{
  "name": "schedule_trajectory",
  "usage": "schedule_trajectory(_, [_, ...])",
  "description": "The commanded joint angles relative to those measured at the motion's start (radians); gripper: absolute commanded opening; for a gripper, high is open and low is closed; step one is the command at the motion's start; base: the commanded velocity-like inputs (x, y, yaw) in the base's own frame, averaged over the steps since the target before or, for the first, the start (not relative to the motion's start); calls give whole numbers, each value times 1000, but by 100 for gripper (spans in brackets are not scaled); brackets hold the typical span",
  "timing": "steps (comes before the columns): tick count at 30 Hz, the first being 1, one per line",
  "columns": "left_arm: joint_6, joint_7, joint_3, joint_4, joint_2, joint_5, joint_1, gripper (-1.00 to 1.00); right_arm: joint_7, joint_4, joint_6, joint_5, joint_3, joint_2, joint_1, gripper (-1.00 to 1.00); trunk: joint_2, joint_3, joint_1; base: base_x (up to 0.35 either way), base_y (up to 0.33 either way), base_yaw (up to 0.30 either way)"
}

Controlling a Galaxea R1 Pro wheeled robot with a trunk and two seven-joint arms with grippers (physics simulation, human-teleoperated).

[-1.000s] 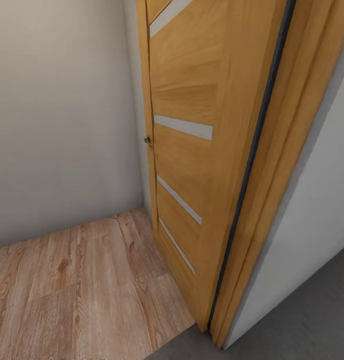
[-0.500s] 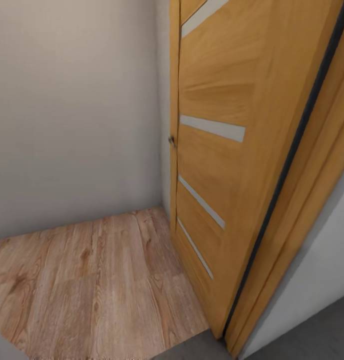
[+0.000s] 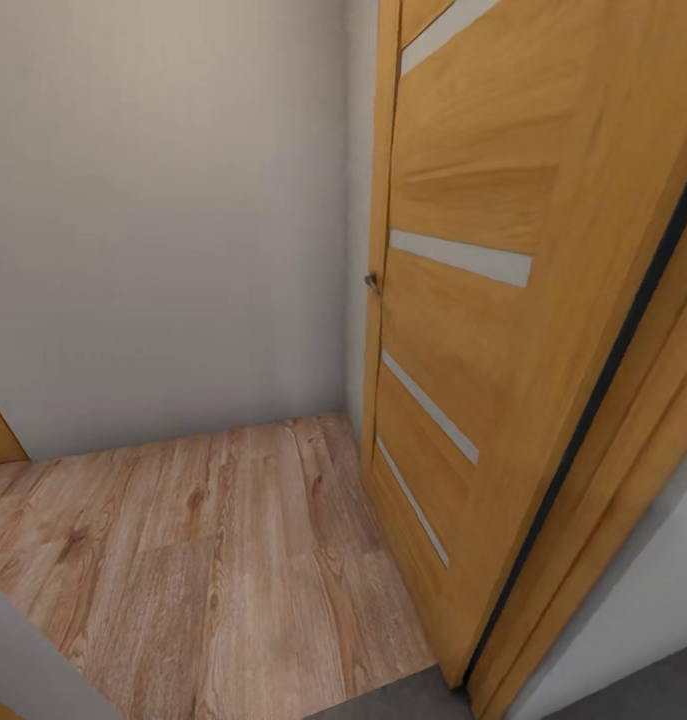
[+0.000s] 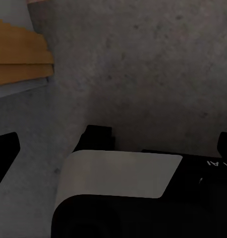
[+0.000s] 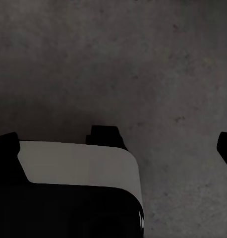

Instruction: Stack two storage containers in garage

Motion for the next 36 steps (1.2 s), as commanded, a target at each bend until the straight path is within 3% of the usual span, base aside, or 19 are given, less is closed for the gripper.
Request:
schedule_trajectory(1, [3, 3, -1, 0, 0, 10, -1, 100, 0, 3, -6, -9, 8, 1, -1, 100, 0, -1, 0, 0, 0, 9])
schedule_trajectory(9, [3, 2, -1, 0, 0, 9, -1, 100, 24, 3, -6, -8, 8, -1, -1, 100, 0, -1, 0, 34, 0, 2])
schedule_trajectory(21, [5, 1, -1, 0, 0, 8, -1, 100, 24, 3, -6, -9, 8, -1, -1, 100, 0, -1, 0, 295, 0, 11])
schedule_trajectory(36, [3, 3, -1, -1, 0, 10, -1, 100, 24, 3, -6, -8, 8, -1, -1, 100, 0, -1, 0, 98, 0, 247])
